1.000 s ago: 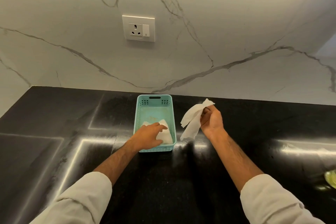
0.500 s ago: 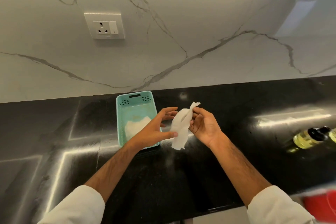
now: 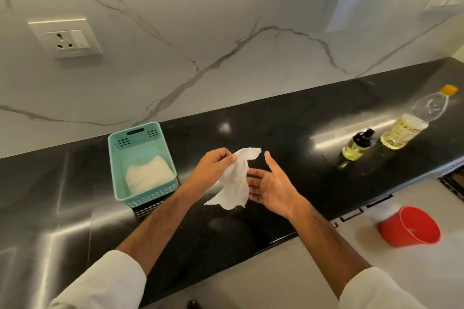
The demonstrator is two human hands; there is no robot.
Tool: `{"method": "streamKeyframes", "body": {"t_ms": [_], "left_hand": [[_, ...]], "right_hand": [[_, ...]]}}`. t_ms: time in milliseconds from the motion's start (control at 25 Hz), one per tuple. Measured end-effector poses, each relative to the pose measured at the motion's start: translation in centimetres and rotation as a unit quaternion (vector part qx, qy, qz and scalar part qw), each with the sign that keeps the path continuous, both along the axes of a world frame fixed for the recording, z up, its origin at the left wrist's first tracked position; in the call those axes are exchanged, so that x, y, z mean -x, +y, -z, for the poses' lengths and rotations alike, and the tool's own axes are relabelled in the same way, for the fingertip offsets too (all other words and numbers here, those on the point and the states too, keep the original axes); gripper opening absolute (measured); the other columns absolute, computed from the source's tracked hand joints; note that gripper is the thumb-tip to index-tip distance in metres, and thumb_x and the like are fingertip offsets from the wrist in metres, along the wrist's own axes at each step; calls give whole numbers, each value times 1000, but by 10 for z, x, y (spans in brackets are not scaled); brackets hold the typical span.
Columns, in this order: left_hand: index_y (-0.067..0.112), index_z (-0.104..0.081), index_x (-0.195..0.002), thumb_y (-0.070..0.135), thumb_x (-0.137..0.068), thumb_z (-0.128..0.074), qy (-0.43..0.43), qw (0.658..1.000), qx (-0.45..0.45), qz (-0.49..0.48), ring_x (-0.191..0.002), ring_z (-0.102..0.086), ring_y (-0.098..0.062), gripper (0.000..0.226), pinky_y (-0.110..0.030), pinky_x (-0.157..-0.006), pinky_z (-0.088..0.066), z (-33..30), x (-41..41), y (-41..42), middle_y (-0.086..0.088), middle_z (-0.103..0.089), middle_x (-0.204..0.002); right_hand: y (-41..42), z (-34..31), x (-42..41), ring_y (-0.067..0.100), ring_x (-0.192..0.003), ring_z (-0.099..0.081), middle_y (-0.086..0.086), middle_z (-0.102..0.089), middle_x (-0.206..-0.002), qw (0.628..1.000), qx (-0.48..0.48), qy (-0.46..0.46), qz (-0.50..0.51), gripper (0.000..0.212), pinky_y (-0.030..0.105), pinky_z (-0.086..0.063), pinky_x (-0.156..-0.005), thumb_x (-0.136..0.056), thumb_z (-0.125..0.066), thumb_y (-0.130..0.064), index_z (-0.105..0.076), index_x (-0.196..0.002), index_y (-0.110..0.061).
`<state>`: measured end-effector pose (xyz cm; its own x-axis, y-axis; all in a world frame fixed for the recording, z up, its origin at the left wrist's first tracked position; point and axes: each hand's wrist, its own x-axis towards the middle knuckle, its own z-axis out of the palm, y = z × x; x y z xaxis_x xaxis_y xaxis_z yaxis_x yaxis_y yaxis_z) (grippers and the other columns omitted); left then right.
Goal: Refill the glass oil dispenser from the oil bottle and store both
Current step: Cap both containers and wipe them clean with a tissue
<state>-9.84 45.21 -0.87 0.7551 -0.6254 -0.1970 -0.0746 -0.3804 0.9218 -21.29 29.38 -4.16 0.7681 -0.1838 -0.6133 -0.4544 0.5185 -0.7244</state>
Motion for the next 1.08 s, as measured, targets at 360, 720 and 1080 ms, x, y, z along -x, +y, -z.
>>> {"method": "streamKeyframes", "body": {"t_ms": [360,720,1080], "left_hand": [[15,-68,-117,58,-95,-55,254,958,128,-30,-98,-70,-27,50,-49,-93,-55,-10,117,-92,-11,-72,-109],[10,-47,-139,27,-85,-80,294,948,123,-15,-110,-69,-31,65,-43,-81,-60,28,205,-180,-20,-61,-131],[32,-69,-119,9,-90,-73,-3,995,93,-42,-103,-68,-17,37,-31,-84,-60,33,187,-276,3,-72,-108]], "right_hand": [[-98,2,131,33,-120,-67,16,-70,-129,994,15,-108,-3,43,47,-55,-105,-92,-76,-21,-65,-129,-1],[-205,9,224,29,-108,-68,7,-72,-116,980,170,-58,82,20,41,-63,-79,-99,-66,-27,-68,-117,-17],[-289,9,229,24,-108,-73,1,-75,-114,954,249,-120,114,34,41,-65,-83,-93,-74,-12,-60,-124,-17]]}}
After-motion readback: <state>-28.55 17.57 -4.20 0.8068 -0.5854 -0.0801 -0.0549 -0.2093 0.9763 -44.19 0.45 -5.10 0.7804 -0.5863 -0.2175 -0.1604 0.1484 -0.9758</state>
